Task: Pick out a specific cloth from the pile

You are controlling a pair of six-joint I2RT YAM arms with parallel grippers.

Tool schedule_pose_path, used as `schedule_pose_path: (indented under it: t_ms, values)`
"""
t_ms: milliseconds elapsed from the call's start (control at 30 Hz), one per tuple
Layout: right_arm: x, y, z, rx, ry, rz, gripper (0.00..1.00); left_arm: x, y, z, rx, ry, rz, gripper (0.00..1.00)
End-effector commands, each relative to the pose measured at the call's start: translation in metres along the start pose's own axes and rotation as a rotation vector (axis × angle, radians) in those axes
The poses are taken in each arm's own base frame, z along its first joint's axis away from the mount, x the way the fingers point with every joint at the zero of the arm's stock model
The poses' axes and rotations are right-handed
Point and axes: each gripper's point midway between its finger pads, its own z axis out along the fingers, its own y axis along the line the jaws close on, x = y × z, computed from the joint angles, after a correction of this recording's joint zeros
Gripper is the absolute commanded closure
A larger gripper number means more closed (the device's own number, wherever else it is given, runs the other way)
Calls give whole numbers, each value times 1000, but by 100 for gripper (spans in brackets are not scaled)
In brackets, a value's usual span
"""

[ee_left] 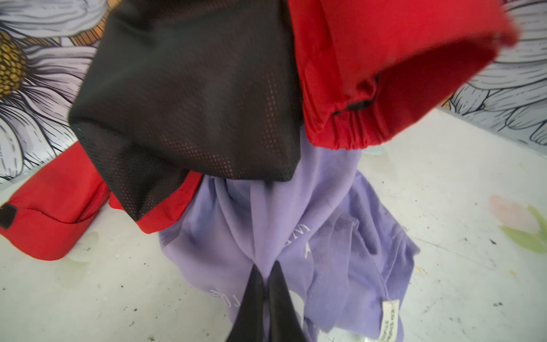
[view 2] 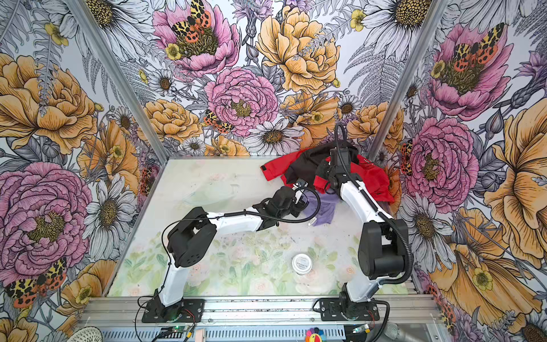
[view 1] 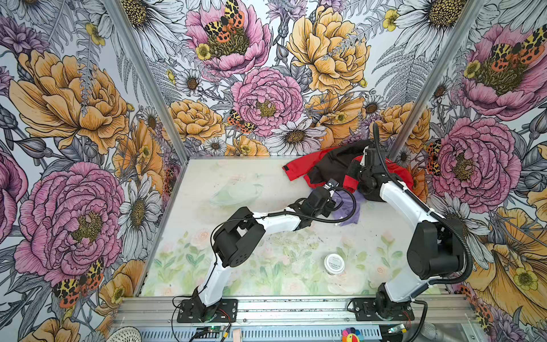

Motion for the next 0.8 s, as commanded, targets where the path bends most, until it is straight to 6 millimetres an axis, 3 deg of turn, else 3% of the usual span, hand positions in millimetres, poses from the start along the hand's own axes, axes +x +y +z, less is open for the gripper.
schedule_pose_path:
  t_ms: [0, 767]
  values:
    - [-20, 15, -18, -60, -74, -21, 100, -24, 16, -14, -73, -81, -1, 100]
    - [-13, 7, -32, -57, -98, -27, 100, -58, 102, -88, -303, -197, -47, 100]
